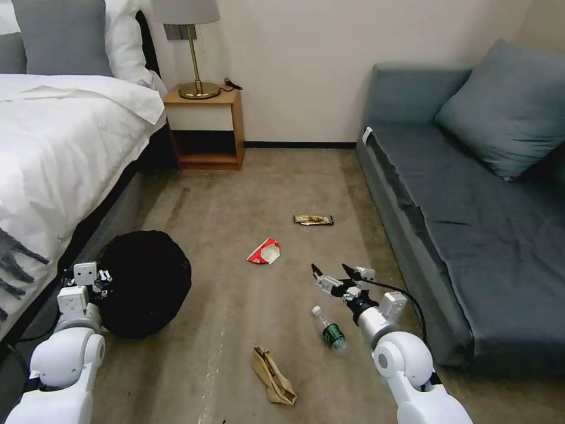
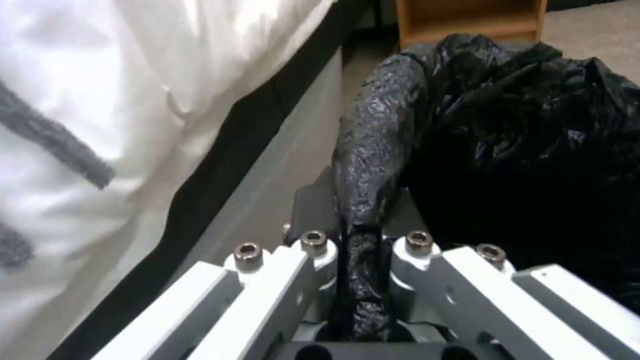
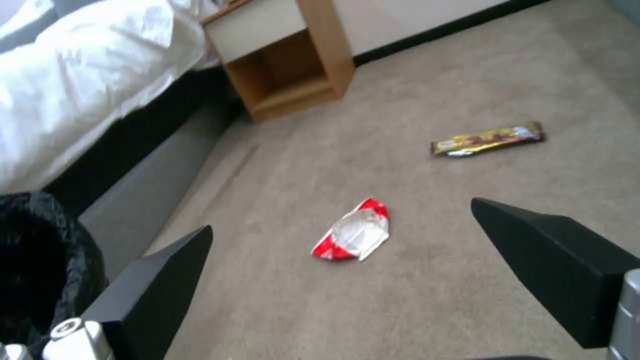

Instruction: Pick up the trash bin, then pick up the garbage on the floor and place it into the trash bin.

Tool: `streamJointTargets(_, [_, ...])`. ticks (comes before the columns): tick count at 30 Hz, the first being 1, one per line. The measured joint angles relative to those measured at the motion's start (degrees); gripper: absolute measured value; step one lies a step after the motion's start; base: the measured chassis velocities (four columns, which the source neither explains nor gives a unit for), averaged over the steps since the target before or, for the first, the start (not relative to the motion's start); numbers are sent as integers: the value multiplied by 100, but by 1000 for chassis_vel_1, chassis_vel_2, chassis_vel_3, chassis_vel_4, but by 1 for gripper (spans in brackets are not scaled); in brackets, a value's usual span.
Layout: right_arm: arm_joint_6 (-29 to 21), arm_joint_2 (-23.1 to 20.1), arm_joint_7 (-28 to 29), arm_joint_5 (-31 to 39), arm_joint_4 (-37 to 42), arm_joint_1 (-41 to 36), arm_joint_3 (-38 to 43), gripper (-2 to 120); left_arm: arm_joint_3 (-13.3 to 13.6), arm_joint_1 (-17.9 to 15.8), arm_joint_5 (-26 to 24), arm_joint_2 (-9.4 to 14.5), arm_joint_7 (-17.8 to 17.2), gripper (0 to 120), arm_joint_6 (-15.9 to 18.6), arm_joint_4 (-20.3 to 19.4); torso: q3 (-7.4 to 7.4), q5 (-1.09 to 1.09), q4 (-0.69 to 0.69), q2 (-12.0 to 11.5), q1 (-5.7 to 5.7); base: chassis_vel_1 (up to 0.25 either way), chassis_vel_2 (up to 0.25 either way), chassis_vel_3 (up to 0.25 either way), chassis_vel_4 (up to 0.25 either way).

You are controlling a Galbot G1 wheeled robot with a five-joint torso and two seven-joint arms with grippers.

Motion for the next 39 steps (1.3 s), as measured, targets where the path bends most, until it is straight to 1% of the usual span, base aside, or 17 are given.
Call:
streamJointTargets(3, [0, 0, 0, 0, 0, 0, 0, 100, 0, 0, 0, 0, 0, 0, 0, 0, 0, 0, 0, 0, 0, 0, 0, 0, 0])
streamJointTargets(4, [-275, -213, -105, 21, -120, 351, -299, 100, -95, 142, 4, -29, 26, 0, -27, -76, 0, 0, 2, 0, 0, 0, 0, 0, 0])
streamJointTargets(5, [-435, -326, -207, 55, -156, 488, -442, 100, -125, 167, 5, -26, 35, 0, -27, -109, 0, 0, 2, 0, 0, 0, 0, 0, 0])
streamJointTargets(7, [-528, -417, -283, 72, -177, 572, -546, 100, -130, 167, 5, -16, 44, 0, -27, -126, 0, 0, 3, 0, 0, 0, 0, 0, 0])
streamJointTargets(9, [-652, -586, -390, 70, -196, 654, -687, 100, -78, 96, 8, 24, 62, 0, -19, -128, 0, 0, 4, 0, 0, 0, 0, 0, 0])
streamJointTargets(10, [-764, -788, -471, 46, -202, 703, -815, 100, 26, -12, 17, 72, 95, 0, -12, -109, 0, 2, 1, 0, 0, 0, 0, 0, 0])
streamJointTargets(11, [-764, -788, -471, 46, -202, 703, -815, 100, 26, -12, 17, 72, 95, 0, -12, -109, 0, 2, 1, 0, 0, 0, 0, 0, 0])
streamJointTargets(12, [-813, -912, -497, 30, -214, 751, -919, 100, 67, -45, 22, 87, 121, 0, -11, -104, 0, 4, -3, 0, 0, 0, 0, 0, 0])
streamJointTargets(15, [-1135, -1559, -572, -16, -265, 1161, -1532, 100, 132, -59, 29, 115, 271, 0, -25, -119, 0, -2, -3, 0, 0, 0, 0, 0, 0])
streamJointTargets(16, [-1135, -1559, -572, -16, -265, 1161, -1532, 100, 132, -59, 29, 115, 271, 0, -25, -119, 0, -2, -3, 0, 0, 0, 0, 0, 0])
streamJointTargets(18, [-1360, -1896, -653, 29, -273, 1459, -2019, 100, 135, -75, 33, 130, 305, 0, -38, -123, 0, 1, 2, 0, 0, 0, 0, 0, 0])
streamJointTargets(20, [-1515, -2092, -789, 38, -288, 1653, -2394, 100, 155, -93, -4, 129, 305, 0, -37, -129, 0, 1, 2, 0, 0, 0, 0, 0, 0])
streamJointTargets(21, [-1515, -2092, -789, 38, -288, 1653, -2394, 100, 155, -93, -4, 129, 305, 0, -37, -129, 0, 1, 2, 0, 0, 0, 0, 0, 0])
streamJointTargets(24, [-1604, -2266, -926, -5, -346, 1848, -2904, 100, 232, -131, -16, 86, 306, 0, -35, -137, 0, 2, 3, 0, 0, 0, 0, 0, 0])
streamJointTargets(26, [-1599, -2340, -1030, -158, -423, 1909, -3234, 100, 338, -161, 15, -5, 314, 0, -34, -131, 0, -1, 0, 0, 0, 0, 0, 0, 0])
streamJointTargets(31, [-1499, -2303, -1188, -474, -602, 1853, -3480, 100, 441, -152, 133, -124, 324, 0, -48, -113, 0, -1, -1, 0, 0, 0, 0, 0, 0])
streamJointTargets(39, [-1405, -2164, -1382, -1019, -937, 1810, -3733, 100, 416, -42, 135, -21, 347, 0, -51, -246, 0, 0, 0, 0, 0, 0, 0, 0, 0])
